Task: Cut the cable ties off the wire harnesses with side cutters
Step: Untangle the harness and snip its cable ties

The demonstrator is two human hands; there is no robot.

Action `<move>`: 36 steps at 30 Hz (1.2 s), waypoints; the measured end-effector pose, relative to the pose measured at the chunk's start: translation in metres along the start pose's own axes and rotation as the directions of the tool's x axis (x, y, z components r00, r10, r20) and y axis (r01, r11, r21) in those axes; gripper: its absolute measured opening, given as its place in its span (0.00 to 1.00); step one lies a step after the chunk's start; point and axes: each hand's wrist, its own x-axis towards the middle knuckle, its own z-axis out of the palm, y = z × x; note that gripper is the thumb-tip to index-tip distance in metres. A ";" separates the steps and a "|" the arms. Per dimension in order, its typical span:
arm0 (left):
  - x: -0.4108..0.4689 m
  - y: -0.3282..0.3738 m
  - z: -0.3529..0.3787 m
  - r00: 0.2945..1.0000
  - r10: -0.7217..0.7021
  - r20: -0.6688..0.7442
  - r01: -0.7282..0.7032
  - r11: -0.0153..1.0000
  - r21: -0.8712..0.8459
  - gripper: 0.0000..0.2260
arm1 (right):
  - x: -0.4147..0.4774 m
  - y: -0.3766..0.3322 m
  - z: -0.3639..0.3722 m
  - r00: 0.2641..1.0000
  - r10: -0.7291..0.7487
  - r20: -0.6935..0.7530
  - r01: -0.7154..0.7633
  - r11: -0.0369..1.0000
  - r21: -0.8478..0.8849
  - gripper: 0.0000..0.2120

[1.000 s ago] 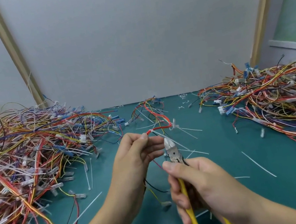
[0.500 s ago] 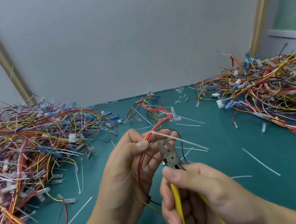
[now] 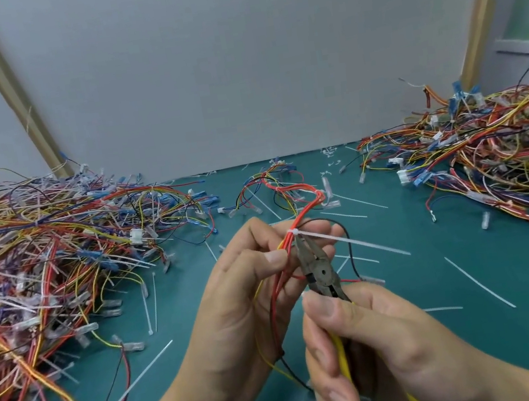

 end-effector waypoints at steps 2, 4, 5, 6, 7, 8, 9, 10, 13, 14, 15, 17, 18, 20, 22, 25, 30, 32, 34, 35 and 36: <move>0.000 0.000 0.001 0.999 0.031 -0.009 -0.031 0.999 0.027 0.04 | 0.000 0.001 0.000 1.000 0.002 -0.001 -0.002 1.000 0.000 0.18; 0.000 0.000 0.002 0.998 0.057 -0.015 -0.057 0.997 0.048 0.03 | 0.000 0.002 -0.001 1.000 0.002 -0.008 -0.002 1.000 0.001 0.18; 0.000 0.000 0.002 0.997 0.070 -0.016 -0.069 0.996 0.064 0.03 | 0.000 0.002 -0.001 1.000 0.001 -0.010 -0.001 1.000 0.009 0.18; 0.000 0.000 0.002 0.996 0.082 -0.015 -0.081 0.993 0.081 0.03 | 0.000 0.002 -0.001 1.000 -0.001 -0.009 0.001 1.000 0.022 0.18; 0.000 0.000 0.002 0.996 0.092 -0.011 -0.091 0.991 0.093 0.03 | 0.000 0.001 -0.001 1.000 -0.004 -0.007 0.004 0.999 0.039 0.17; 0.000 -0.001 0.001 0.995 0.099 -0.005 -0.098 0.990 0.099 0.03 | 0.000 0.001 -0.001 1.000 -0.007 -0.002 0.007 0.998 0.055 0.17; 0.000 -0.001 0.001 0.995 0.103 0.001 -0.102 0.990 0.100 0.04 | 0.000 0.000 -0.001 1.000 -0.009 0.005 0.009 0.998 0.069 0.17; 0.000 -0.001 0.002 0.994 0.107 0.006 -0.107 0.989 0.099 0.04 | 0.000 0.000 -0.001 1.000 -0.011 0.011 0.010 0.997 0.079 0.16; 0.000 0.000 0.002 0.994 0.113 0.010 -0.114 0.990 0.088 0.05 | 0.000 0.001 0.000 1.000 -0.017 0.022 0.015 0.996 0.088 0.16; 0.000 0.000 0.002 0.994 0.112 0.010 -0.113 0.990 0.086 0.05 | 0.000 0.001 0.000 1.000 -0.019 0.025 0.016 0.996 0.087 0.16; 0.000 0.000 0.002 0.994 0.112 0.011 -0.112 0.990 0.086 0.06 | 0.000 0.001 0.000 0.999 -0.020 0.028 0.018 0.996 0.087 0.16; -0.001 0.001 0.003 0.994 0.112 0.009 -0.112 0.990 0.086 0.06 | -0.001 0.001 0.000 0.999 -0.022 0.028 0.020 0.996 0.085 0.16; -0.001 0.001 0.003 0.994 0.110 0.007 -0.111 0.990 0.085 0.05 | -0.001 0.001 0.000 0.999 -0.020 0.027 0.018 0.996 0.085 0.16; -0.002 0.001 0.003 0.995 0.104 0.004 -0.104 0.991 0.080 0.05 | -0.001 0.001 0.000 1.000 -0.013 0.021 0.011 0.996 0.088 0.16; -0.002 0.001 0.002 0.995 0.099 0.010 -0.100 0.993 0.070 0.07 | -0.001 0.001 0.000 1.000 -0.009 0.014 0.008 0.996 0.088 0.17; -0.002 0.001 0.001 0.995 0.094 0.019 -0.095 0.994 0.062 0.07 | -0.002 0.001 0.000 1.000 -0.005 0.008 0.004 0.996 0.085 0.17; -0.001 0.000 -0.001 0.992 0.115 -0.060 -0.099 0.969 0.227 0.12 | -0.001 0.000 0.001 1.000 -0.014 0.016 0.013 0.997 0.078 0.17; -0.001 0.001 -0.001 0.992 0.112 -0.061 -0.096 0.969 0.229 0.13 | -0.001 0.000 0.001 1.000 -0.013 0.019 0.012 0.997 0.077 0.17; -0.001 0.002 0.000 0.991 0.117 -0.060 -0.099 0.966 0.240 0.13 | -0.002 -0.001 0.001 1.000 -0.014 0.025 0.012 0.996 0.087 0.17; 0.000 0.003 0.001 0.991 0.120 -0.062 -0.102 0.965 0.243 0.13 | -0.001 -0.001 0.001 1.000 -0.015 0.022 0.013 0.996 0.089 0.17; 0.000 0.003 0.000 0.990 0.121 -0.067 -0.102 0.965 0.242 0.13 | -0.002 0.000 0.002 1.000 -0.016 0.021 0.014 0.996 0.088 0.17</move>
